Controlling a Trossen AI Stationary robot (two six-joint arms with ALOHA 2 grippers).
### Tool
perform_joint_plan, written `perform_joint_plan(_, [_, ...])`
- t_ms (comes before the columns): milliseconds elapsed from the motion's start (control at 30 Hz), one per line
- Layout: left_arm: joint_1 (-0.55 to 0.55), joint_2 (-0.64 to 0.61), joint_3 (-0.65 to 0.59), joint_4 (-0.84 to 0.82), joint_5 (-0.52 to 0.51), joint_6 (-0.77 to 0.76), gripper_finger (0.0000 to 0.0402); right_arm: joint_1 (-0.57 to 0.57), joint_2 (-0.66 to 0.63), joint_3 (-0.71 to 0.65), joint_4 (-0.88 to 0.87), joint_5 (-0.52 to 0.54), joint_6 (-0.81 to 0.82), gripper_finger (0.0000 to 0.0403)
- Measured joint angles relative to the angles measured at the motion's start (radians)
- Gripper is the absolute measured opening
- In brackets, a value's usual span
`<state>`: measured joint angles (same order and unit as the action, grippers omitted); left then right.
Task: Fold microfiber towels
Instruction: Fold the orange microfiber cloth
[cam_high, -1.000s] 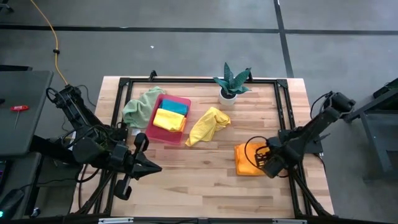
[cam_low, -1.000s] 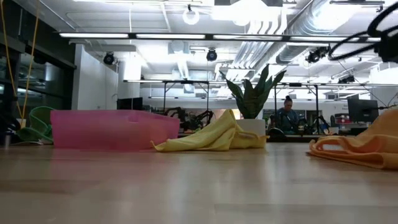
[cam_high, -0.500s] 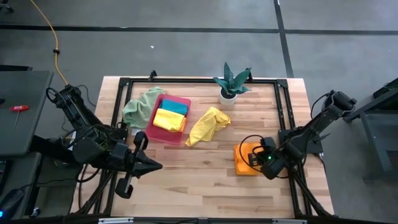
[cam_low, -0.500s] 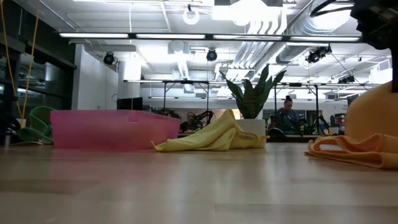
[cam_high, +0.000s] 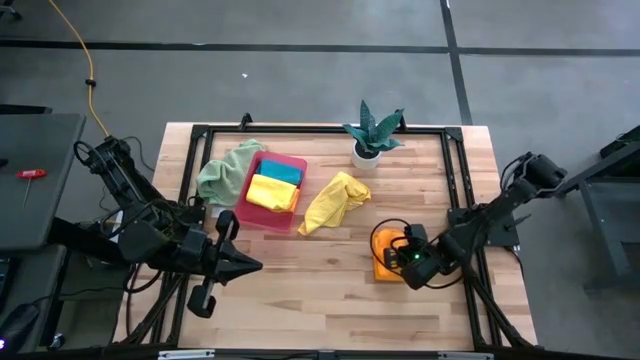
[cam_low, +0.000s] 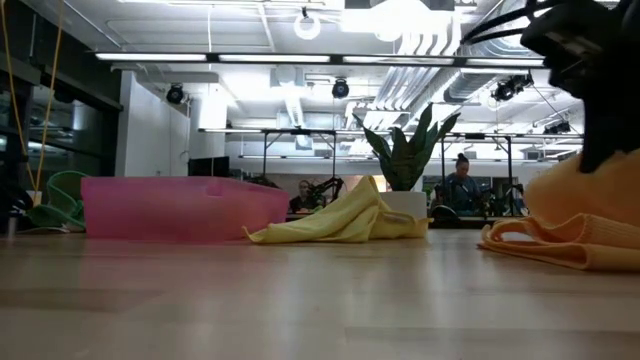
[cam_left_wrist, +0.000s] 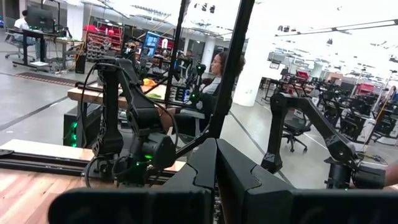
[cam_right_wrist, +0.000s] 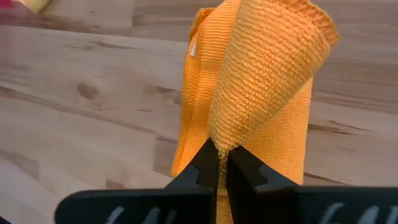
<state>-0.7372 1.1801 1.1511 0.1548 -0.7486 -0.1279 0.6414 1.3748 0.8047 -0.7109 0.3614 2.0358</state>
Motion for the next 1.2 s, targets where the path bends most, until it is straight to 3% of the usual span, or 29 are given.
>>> perform_joint_plan(567, [0.000,0.000,0.000,-0.002,0.002,0.000,0.0000,-0.066,0.119,0.000,0.206,0.005,-0.086,0.0006])
perform_joint_plan(967, [0.000,0.000,0.000,-0.009,0.002,0.003,0.0000,-0.077,0.130,0.000,0.364,0.013,-0.193,0.0160])
perform_joint_plan(1200, [0.005,0.000,0.000,-0.008,0.002,0.008,0.0000,-0.127,0.122,0.000,0.408,0.002,-0.296,0.0178])
